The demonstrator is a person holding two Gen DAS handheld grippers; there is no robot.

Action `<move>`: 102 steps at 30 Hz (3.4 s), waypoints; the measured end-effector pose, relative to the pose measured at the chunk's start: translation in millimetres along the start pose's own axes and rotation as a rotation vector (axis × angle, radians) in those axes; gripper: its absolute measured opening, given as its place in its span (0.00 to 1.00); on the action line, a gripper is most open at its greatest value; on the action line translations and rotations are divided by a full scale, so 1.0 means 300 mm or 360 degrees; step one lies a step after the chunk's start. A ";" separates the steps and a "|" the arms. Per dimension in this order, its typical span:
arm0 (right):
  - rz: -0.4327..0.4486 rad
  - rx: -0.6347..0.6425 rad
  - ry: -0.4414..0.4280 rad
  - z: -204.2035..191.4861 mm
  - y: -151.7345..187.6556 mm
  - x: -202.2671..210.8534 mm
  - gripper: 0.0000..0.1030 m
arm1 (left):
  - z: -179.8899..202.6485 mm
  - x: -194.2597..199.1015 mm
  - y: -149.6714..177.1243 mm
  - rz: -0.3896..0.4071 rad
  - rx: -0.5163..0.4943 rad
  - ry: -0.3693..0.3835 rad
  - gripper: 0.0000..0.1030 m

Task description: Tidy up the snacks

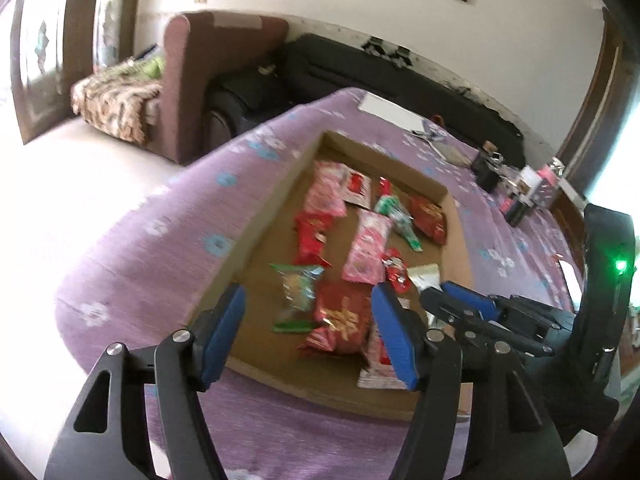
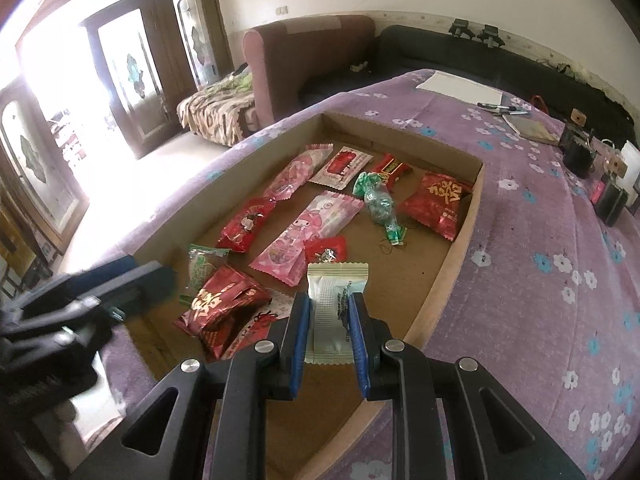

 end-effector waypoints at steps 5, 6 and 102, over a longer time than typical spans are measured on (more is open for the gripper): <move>-0.0012 0.0004 0.0054 0.000 -0.001 -0.030 0.22 | -0.009 0.005 0.000 0.0011 -0.0016 -0.0042 0.63; -0.0004 -0.0004 0.0063 0.005 -0.002 -0.031 0.22 | -0.009 0.004 0.000 0.0008 -0.0019 -0.0044 0.63; 0.0250 -0.0479 0.0354 0.388 0.344 0.312 0.67 | 0.491 -0.059 0.102 -0.0064 -0.0455 -0.0089 0.83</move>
Point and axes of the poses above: each gripper's, at about its wrist camera, not at the fingertips, and x roughly against the way its jaws point, z to its right, y to its underside, the point moved 1 cm from there along -x, roughly the way its jaws point, and after that the axes turned 7 degrees about y, right-handed, at the moved point
